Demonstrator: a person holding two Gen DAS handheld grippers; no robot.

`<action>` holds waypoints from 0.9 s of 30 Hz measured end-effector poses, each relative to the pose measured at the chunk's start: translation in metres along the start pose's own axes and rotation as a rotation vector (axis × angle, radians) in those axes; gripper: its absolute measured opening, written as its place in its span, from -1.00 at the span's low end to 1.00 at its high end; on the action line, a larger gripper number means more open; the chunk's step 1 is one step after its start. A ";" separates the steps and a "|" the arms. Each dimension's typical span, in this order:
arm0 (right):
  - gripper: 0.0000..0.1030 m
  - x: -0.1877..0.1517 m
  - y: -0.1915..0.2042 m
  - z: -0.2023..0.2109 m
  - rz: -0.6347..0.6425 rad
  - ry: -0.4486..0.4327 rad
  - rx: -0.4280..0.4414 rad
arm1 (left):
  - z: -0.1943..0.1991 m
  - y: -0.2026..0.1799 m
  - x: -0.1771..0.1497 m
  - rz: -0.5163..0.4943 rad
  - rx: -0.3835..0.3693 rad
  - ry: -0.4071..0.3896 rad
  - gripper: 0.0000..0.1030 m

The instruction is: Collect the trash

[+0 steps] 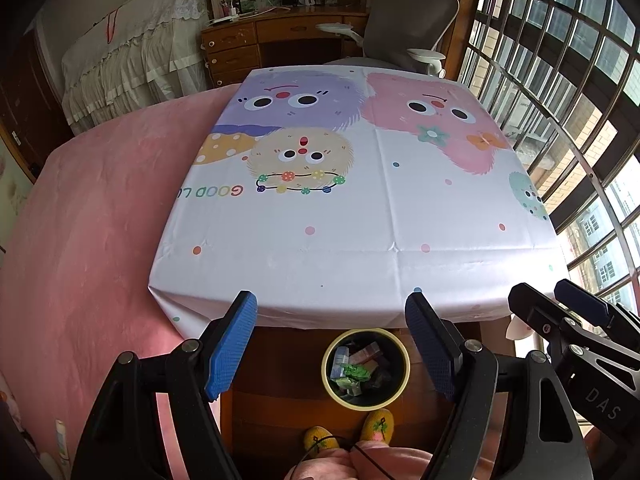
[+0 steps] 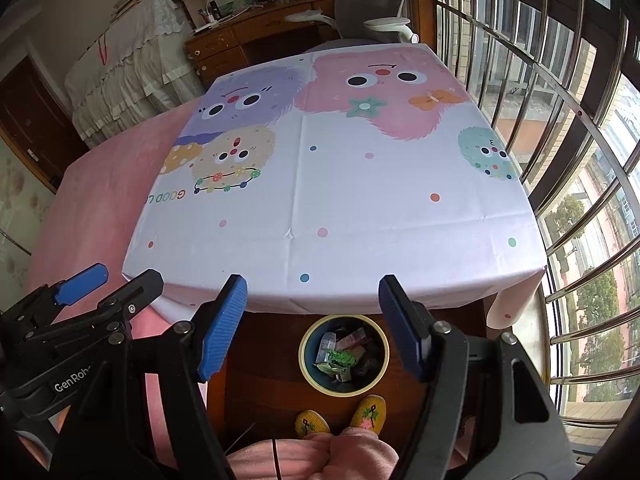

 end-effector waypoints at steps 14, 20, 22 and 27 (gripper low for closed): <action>0.28 0.001 -0.004 0.004 0.010 -0.012 0.005 | 0.000 -0.002 0.001 -0.004 -0.002 0.000 0.51; 0.28 0.001 -0.004 0.004 0.015 -0.014 0.005 | -0.001 -0.001 0.001 -0.012 -0.004 0.002 0.51; 0.28 0.001 -0.004 0.004 0.015 -0.014 0.005 | -0.001 -0.002 0.001 -0.012 -0.006 0.001 0.51; 0.28 0.001 -0.004 0.004 0.014 -0.013 0.006 | -0.001 -0.006 0.001 -0.013 -0.001 -0.001 0.51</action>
Point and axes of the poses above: each gripper's, at about its wrist camera, not at the fingertips, and z roughly against the way its jaws point, y to its left, x to its top, the point moved 5 cm from there along -z, roughly the way its jaws point, and after that the axes turned 5 degrees about -x, right-handed, at the moved point
